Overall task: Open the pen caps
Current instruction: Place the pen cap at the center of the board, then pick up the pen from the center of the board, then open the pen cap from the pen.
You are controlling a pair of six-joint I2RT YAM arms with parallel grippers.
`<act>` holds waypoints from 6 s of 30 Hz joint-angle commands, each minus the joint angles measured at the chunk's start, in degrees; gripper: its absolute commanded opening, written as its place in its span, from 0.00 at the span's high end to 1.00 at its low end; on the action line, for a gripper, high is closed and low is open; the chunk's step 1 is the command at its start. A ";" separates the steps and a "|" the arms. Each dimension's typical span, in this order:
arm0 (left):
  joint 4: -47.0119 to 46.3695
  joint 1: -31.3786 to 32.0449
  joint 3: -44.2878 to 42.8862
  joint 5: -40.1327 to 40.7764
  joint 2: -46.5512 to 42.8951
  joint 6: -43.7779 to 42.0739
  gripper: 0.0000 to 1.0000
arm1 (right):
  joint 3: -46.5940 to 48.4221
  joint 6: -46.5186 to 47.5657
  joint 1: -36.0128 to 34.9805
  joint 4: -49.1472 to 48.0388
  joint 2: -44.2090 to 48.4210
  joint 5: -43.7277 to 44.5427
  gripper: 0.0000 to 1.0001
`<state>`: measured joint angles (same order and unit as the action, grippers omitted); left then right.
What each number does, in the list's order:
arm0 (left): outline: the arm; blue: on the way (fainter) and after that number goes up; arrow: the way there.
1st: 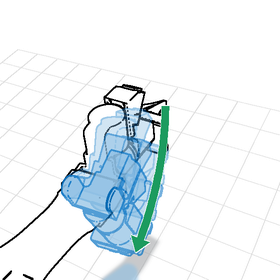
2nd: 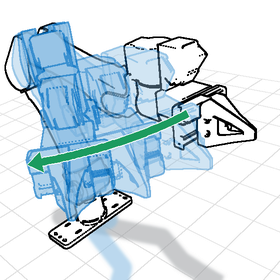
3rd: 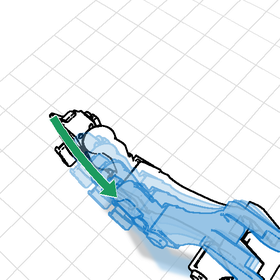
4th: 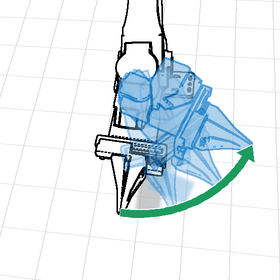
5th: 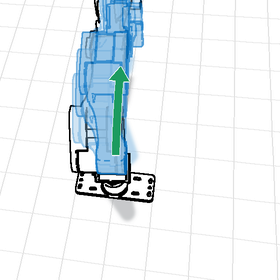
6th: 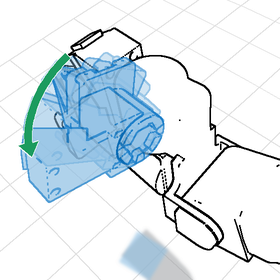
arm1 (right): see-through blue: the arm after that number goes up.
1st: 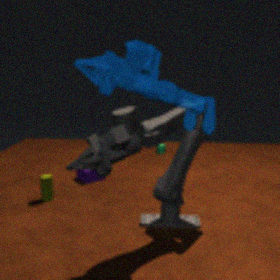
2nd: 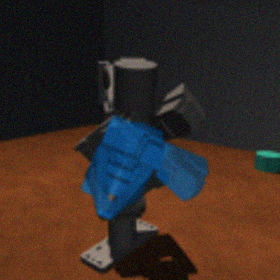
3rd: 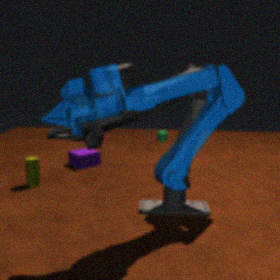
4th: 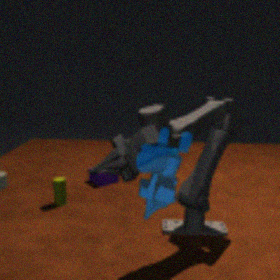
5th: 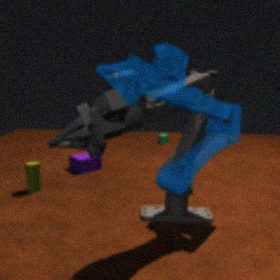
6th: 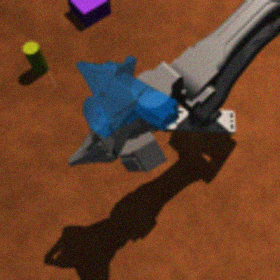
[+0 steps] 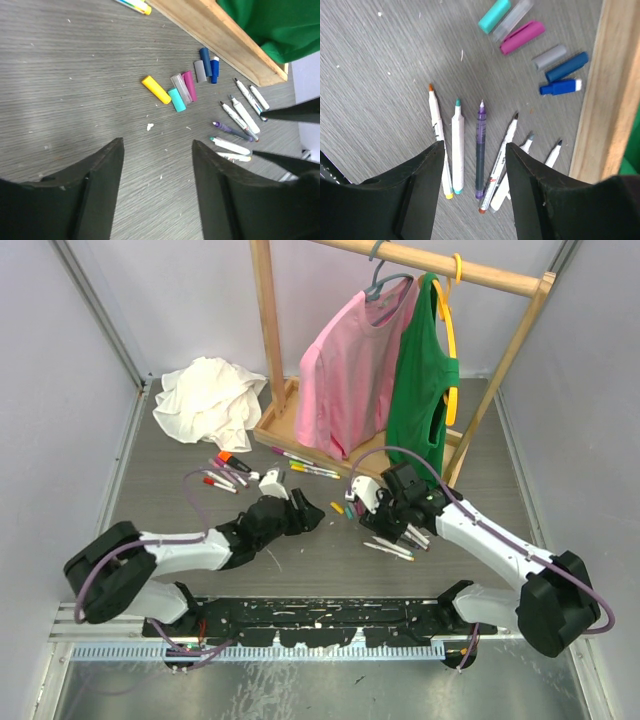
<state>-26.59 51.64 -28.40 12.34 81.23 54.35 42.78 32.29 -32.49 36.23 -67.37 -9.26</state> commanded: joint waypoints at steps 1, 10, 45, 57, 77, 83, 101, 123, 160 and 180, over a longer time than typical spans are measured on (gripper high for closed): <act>2.51 -0.21 2.57 3.94 -10.46 -16.81 0.37 | 5.38 1.41 0.32 -3.17 -0.33 -2.87 0.42; 18.39 -0.25 5.79 17.98 -26.43 -30.25 0.10 | 16.36 2.73 -0.15 -8.60 -11.73 -11.65 0.43; 14.72 -0.75 10.47 21.85 -28.75 -28.16 0.02 | 43.52 -12.08 -0.87 -13.55 -49.36 -4.45 0.64; 14.72 -0.76 10.47 21.75 -28.62 -28.20 0.02 | 43.92 -11.31 -0.91 -13.01 -50.66 -2.26 0.65; 14.46 -0.83 10.96 21.67 -29.32 -28.24 0.02 | 44.53 -4.02 -4.82 -7.30 -51.65 -6.22 0.69; 14.73 -0.81 11.31 18.59 -31.75 -28.84 0.02 | 45.84 -5.06 -4.94 -5.94 -52.45 -6.83 0.89; 7.10 -0.78 24.06 -4.08 -79.83 -13.76 0.02 | 37.53 -4.13 -4.64 -0.66 -31.25 -29.28 0.99; -1.11 0.65 1.55 4.19 -31.25 1.29 0.19 | 17.18 -4.03 1.38 -5.26 -3.75 -34.73 0.99; -13.83 3.43 0.98 1.15 -21.56 -5.59 1.00 | 15.50 -12.02 0.76 -10.45 -6.92 -36.48 0.47; -15.78 -15.79 -4.60 8.18 -31.29 -11.53 1.00 | 16.84 -5.81 0.75 -4.77 -9.38 -37.19 0.99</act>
<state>-37.85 45.95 -27.40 14.06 54.43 43.42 59.66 24.64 -32.10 25.34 -76.09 -45.93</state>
